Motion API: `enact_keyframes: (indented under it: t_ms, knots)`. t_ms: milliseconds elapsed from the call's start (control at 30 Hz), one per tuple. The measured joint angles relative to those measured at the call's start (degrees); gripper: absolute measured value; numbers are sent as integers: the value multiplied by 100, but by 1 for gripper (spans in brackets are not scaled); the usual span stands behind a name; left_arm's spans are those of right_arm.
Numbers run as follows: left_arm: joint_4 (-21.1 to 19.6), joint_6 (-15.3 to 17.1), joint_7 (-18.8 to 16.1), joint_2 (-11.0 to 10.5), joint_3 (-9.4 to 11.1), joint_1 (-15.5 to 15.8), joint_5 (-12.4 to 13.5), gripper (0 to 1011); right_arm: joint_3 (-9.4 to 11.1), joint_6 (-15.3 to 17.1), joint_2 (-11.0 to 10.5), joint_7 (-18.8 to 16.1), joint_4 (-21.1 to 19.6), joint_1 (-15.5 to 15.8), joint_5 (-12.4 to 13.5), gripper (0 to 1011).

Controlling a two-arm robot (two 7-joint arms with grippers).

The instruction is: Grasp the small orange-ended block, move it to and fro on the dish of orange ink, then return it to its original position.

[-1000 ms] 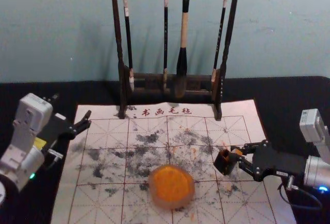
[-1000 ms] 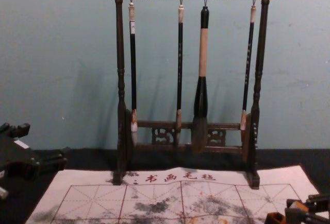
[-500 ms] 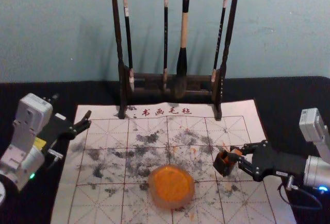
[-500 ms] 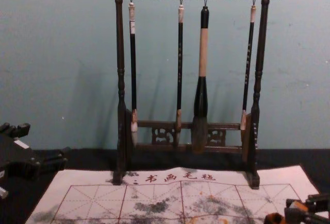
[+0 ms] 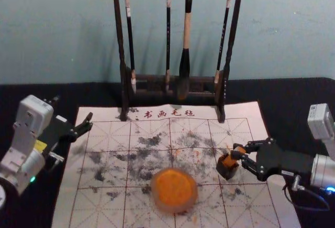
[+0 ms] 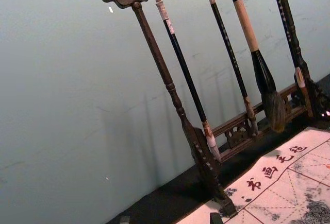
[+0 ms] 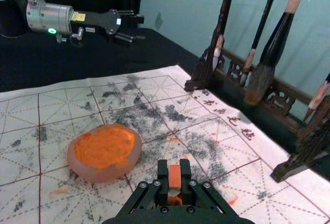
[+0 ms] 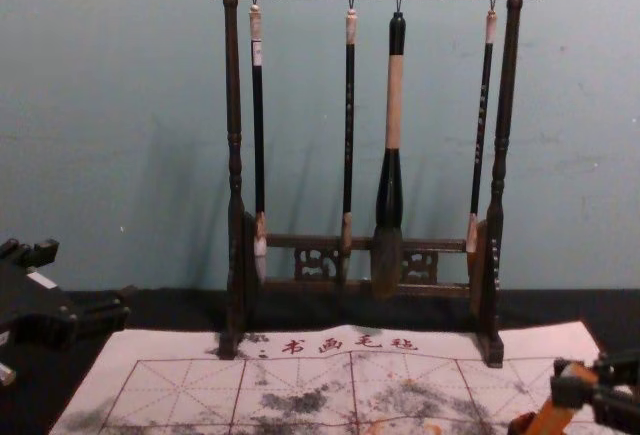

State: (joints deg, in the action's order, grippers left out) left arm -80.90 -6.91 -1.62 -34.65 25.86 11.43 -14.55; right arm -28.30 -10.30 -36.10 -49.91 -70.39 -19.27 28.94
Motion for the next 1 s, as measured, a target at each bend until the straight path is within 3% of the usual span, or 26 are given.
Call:
enact_keyframes:
  t_ms: [233, 400, 700, 1000]
  knots:
    - [0, 0, 0, 0, 0, 0, 0, 1001, 102, 387, -246, 523, -731, 163, -144, 91]
    - [0, 0, 0, 1, 0, 0, 0, 1001, 202, 658, -300, 866, -1164, 257, -186, 91]
    - [0, 0, 0, 0, 0, 0, 0, 1001, 341, 1224, -168, 1434, -1689, 333, -111, 91]
    - [0, 0, 0, 0, 0, 0, 0, 1001, 213, 1677, -61, 1781, -2130, 424, -268, 91]
